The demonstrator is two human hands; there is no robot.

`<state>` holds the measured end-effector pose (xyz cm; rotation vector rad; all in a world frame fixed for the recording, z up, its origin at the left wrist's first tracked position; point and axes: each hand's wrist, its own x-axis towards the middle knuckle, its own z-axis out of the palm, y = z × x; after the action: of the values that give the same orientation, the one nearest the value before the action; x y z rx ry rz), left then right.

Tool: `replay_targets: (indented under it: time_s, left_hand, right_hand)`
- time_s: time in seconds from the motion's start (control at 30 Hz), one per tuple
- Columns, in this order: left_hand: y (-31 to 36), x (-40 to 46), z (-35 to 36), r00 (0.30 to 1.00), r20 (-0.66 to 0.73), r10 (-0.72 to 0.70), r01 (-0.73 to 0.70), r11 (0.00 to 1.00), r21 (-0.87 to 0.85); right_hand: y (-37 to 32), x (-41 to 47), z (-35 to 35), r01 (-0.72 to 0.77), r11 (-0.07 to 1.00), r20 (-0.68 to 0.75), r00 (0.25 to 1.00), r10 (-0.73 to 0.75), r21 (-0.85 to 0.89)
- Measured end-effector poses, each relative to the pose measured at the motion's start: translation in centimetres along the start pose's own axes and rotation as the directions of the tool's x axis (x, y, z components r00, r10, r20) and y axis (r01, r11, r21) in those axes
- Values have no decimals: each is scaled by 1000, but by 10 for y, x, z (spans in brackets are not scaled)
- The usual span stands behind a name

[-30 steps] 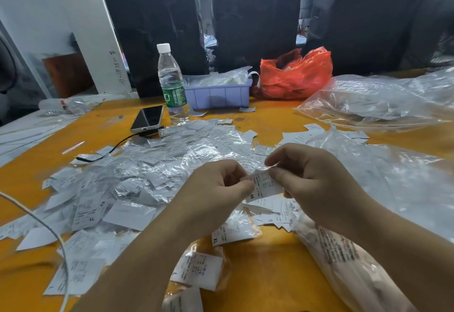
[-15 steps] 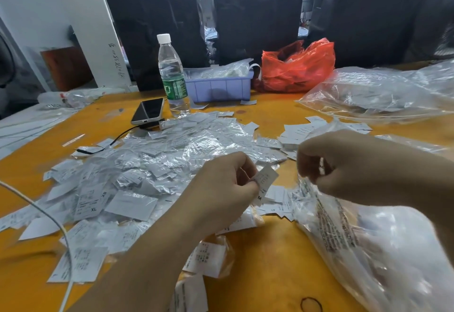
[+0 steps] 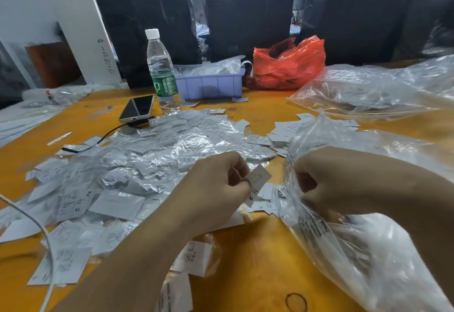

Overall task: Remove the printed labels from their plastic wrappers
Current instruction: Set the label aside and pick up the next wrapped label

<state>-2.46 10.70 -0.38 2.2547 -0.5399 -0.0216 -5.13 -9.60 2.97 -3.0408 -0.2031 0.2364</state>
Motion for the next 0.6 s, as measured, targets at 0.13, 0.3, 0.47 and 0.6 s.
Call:
replay_targets:
  time_s: [0.13, 0.3, 0.47, 0.6]
  left_hand:
    - [1, 0, 2, 1000, 13, 8, -8, 1000, 7]
    - [1, 0, 4, 999, 33, 22, -23, 1000, 14]
    - [1, 0, 5, 999, 38, 23, -24, 1000, 7]
    - [1, 0, 6, 999, 42, 15, -16, 1000, 17]
  right_hand:
    - [3, -1, 0, 54, 998, 49, 997, -56, 35]
    - [6, -3, -1, 85, 994, 60, 994, -89, 67]
    - [8, 2, 3, 66, 994, -28, 998, -64, 84]
    - [12, 6, 3, 57, 997, -88, 995, -52, 48]
